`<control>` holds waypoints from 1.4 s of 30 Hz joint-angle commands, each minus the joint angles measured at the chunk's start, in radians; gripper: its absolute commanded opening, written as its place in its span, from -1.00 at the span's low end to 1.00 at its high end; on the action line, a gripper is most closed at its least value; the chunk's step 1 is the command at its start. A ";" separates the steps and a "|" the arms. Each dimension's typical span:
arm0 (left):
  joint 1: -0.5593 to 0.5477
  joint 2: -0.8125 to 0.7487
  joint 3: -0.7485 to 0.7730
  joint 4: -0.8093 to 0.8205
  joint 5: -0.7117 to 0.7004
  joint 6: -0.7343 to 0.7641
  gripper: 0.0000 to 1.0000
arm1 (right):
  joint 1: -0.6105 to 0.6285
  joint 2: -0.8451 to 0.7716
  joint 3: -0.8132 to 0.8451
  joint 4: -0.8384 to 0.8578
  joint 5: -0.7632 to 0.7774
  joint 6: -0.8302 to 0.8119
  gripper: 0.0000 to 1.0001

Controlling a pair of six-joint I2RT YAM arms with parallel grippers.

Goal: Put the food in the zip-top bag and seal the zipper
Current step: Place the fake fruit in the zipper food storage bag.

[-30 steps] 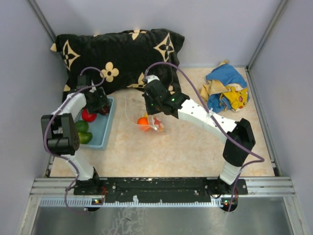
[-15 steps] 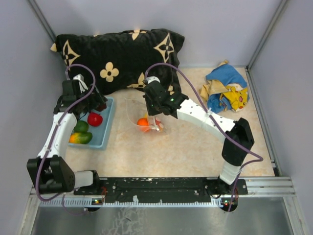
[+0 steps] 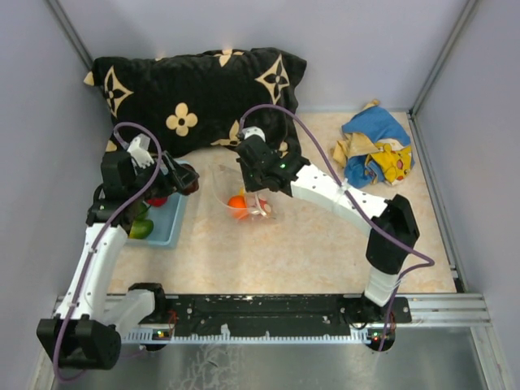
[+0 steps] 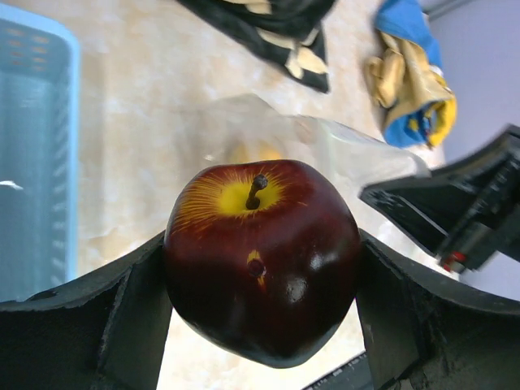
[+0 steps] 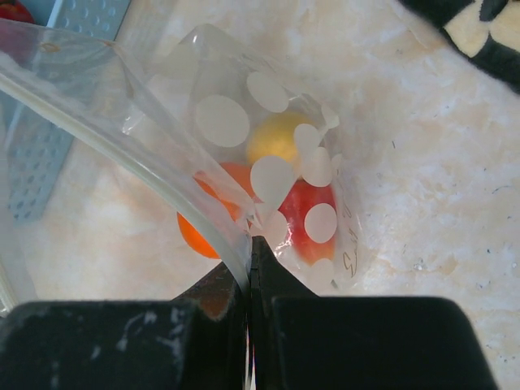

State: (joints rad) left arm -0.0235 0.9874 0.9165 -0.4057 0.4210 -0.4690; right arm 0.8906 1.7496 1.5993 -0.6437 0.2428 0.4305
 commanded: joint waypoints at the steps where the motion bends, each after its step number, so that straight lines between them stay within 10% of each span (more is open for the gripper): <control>1: -0.073 -0.070 -0.021 0.047 0.074 -0.076 0.26 | 0.028 0.007 0.060 0.043 0.039 -0.001 -1.00; 16: -0.332 -0.116 -0.087 0.163 -0.074 -0.230 0.25 | 0.080 0.005 0.094 0.047 0.051 0.004 -1.00; 42: -0.394 0.003 -0.123 0.106 -0.351 -0.160 0.49 | 0.085 -0.041 0.071 0.116 -0.068 0.025 -1.00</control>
State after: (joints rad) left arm -0.4084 0.9775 0.7826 -0.2871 0.1143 -0.6502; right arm 0.9668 1.7607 1.6382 -0.5896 0.2012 0.4423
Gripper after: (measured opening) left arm 0.834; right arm 0.005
